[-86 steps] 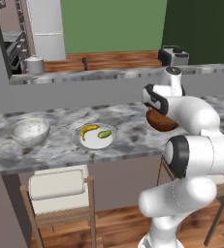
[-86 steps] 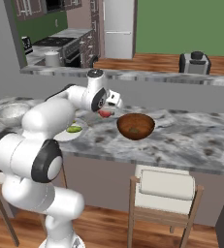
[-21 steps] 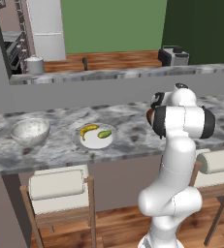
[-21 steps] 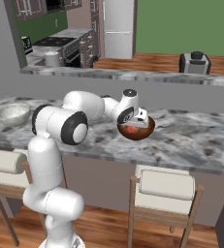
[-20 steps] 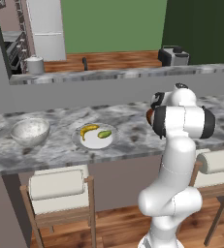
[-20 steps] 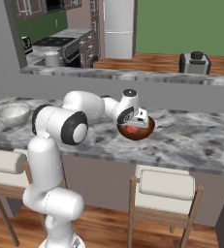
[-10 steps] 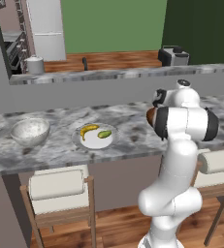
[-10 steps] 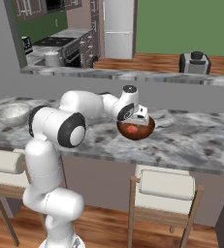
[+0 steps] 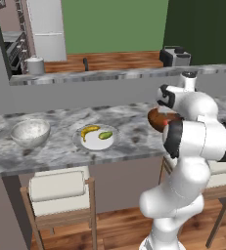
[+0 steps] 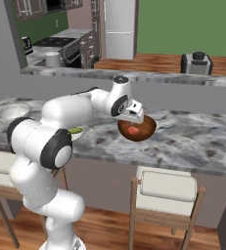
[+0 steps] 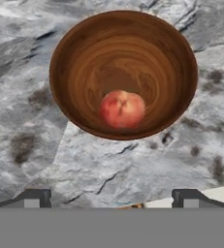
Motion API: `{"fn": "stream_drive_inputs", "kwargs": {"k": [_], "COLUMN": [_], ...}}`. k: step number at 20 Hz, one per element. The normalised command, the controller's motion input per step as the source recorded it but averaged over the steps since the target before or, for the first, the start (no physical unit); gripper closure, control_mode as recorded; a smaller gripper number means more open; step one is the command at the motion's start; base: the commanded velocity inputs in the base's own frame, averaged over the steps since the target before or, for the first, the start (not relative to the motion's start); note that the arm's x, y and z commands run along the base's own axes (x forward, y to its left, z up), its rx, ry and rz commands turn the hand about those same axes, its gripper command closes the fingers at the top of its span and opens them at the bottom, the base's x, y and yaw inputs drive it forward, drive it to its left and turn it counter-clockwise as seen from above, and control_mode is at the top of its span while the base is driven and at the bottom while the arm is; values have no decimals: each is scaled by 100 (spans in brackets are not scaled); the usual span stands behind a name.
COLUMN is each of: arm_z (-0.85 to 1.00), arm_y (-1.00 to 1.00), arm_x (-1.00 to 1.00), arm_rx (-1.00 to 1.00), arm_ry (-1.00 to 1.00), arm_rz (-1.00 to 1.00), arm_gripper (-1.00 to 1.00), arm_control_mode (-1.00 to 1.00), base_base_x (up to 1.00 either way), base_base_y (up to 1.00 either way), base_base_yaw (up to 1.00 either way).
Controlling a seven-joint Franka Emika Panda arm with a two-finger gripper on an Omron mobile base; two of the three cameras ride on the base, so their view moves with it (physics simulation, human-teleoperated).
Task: Take the fruits from the plate on the dining counter and place two fruits in each bowl.
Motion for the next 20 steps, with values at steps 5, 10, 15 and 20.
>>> {"fn": "stream_drive_inputs", "kwargs": {"k": [5,10,15,20], "arm_z": [22,32,26,0], "arm_y": [58,82,82,98], "arm_x": [-89,-43,-6,6], "arm_rx": [0,0,0,0], "arm_ry": [3,1,5,15], "arm_rz": [-5,-1,0,0], "arm_gripper": [-100,-100,-100,-100], "arm_control_mode": [-100,-100,-100,-100], "base_base_x": [0,0,0,0], "base_base_y": [0,0,0,0], "base_base_yaw": [0,0,0,0]}}
